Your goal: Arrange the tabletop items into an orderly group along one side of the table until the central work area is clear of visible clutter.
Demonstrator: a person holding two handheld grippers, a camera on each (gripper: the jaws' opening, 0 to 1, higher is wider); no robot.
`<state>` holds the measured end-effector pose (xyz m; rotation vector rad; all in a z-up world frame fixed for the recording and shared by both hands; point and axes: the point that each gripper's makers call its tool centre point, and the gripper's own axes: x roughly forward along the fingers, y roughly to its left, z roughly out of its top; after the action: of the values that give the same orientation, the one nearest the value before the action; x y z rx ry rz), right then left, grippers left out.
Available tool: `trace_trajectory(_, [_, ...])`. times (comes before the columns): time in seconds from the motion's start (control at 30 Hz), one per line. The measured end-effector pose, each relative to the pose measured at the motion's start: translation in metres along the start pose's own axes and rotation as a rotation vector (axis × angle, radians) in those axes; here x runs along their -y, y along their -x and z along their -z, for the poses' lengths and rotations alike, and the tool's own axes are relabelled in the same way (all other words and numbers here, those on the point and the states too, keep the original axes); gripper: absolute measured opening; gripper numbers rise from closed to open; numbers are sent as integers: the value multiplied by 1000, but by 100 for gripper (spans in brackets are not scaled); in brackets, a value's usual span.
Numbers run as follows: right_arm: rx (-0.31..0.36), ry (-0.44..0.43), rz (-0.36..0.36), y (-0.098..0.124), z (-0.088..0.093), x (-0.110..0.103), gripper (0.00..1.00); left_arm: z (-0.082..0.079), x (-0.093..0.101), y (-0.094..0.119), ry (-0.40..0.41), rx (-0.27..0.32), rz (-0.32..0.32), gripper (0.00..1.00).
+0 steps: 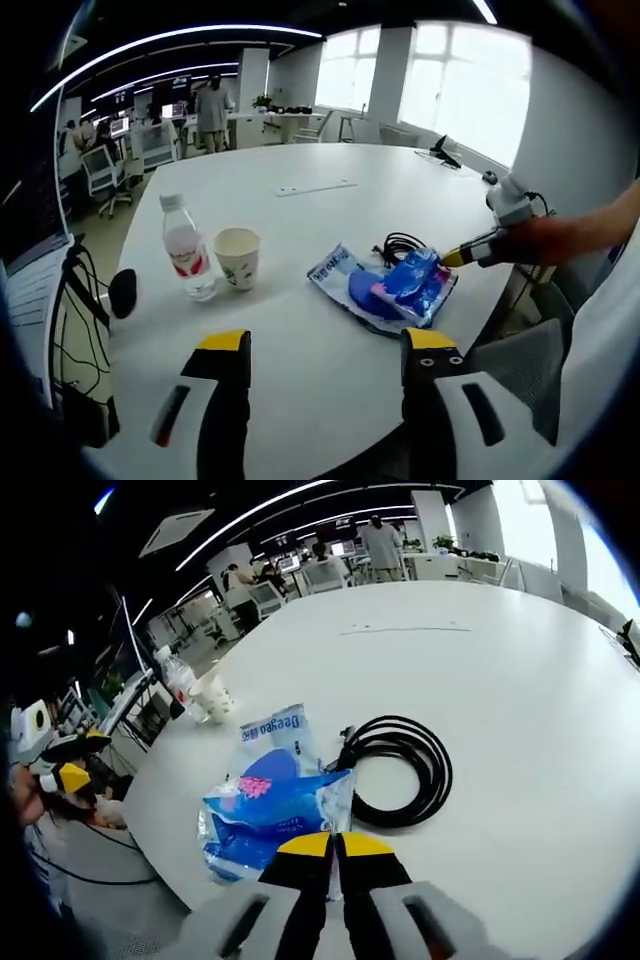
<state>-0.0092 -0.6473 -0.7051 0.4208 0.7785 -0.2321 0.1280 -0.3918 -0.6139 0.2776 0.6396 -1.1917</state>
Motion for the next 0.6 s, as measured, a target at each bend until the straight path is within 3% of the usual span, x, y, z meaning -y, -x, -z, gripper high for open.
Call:
trace_trajectory(0.2, [26, -26, 35, 5, -15, 23, 0, 2, 5, 0, 6, -4, -2, 61])
trace_trajectory(0.6, [70, -69, 76, -12, -58, 58, 0, 8, 9, 4, 25, -11, -12, 61])
